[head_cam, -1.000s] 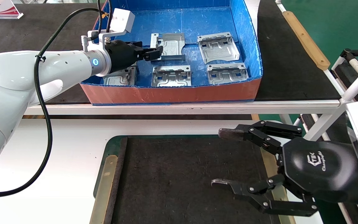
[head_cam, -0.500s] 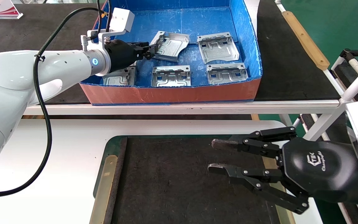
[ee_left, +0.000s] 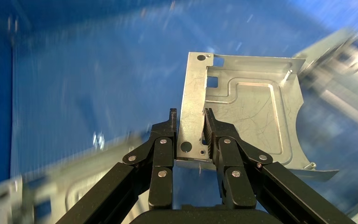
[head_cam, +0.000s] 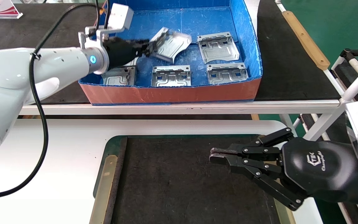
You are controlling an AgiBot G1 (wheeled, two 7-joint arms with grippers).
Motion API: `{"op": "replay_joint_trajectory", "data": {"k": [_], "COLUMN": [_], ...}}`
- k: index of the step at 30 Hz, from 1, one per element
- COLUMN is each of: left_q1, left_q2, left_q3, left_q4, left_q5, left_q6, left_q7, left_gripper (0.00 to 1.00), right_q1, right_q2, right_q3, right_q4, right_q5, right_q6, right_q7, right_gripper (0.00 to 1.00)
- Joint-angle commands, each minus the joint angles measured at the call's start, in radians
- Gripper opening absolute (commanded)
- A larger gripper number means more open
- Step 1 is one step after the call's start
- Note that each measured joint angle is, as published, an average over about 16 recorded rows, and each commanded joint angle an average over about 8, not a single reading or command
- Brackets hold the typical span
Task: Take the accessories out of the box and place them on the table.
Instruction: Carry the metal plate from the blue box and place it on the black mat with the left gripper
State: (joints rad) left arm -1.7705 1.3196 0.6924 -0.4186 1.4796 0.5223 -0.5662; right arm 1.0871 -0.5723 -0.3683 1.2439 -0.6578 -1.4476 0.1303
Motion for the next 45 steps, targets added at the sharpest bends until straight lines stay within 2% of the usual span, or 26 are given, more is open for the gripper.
{"op": "replay_joint_trajectory", "data": {"k": [1, 2, 3, 12, 23, 36, 45], "left_q1": [0.001, 0.002, 0.004, 0.029, 0.149, 0.301, 0.379], "left_q2": [-0.007, -0.014, -0.022, -0.111, -0.269, -0.405, -0.457], "left_q3": [-0.004, -0.009, -0.016, -0.071, -0.158, -0.234, -0.243], "left_q4": [-0.024, -0.042, -0.059, -0.222, -0.461, -0.586, -0.625], "left_q5": [-0.008, -0.017, -0.026, -0.111, -0.276, -0.454, -0.494], "left_q6": [0.0, 0.005, 0.011, 0.108, 0.359, 0.621, 0.753], "left_q7": [0.007, 0.015, 0.023, 0.133, 0.367, 0.557, 0.672], "left_gripper": [0.0, 0.0, 0.0, 0.0, 0.0, 0.0, 0.0], "right_q1": [0.0, 0.0, 0.0, 0.0, 0.0, 0.0, 0.0], "right_q2": [0.0, 0.0, 0.0, 0.0, 0.0, 0.0, 0.0], "right_q3": [0.0, 0.0, 0.0, 0.0, 0.0, 0.0, 0.0], "right_q4": [0.0, 0.0, 0.0, 0.0, 0.0, 0.0, 0.0], "right_q5": [0.0, 0.0, 0.0, 0.0, 0.0, 0.0, 0.0], "right_q6": [0.0, 0.0, 0.0, 0.0, 0.0, 0.0, 0.0], "right_q7": [0.0, 0.0, 0.0, 0.0, 0.0, 0.0, 0.0], "right_gripper": [0.84, 0.96, 1.0, 1.0, 1.0, 1.0, 1.0]}}
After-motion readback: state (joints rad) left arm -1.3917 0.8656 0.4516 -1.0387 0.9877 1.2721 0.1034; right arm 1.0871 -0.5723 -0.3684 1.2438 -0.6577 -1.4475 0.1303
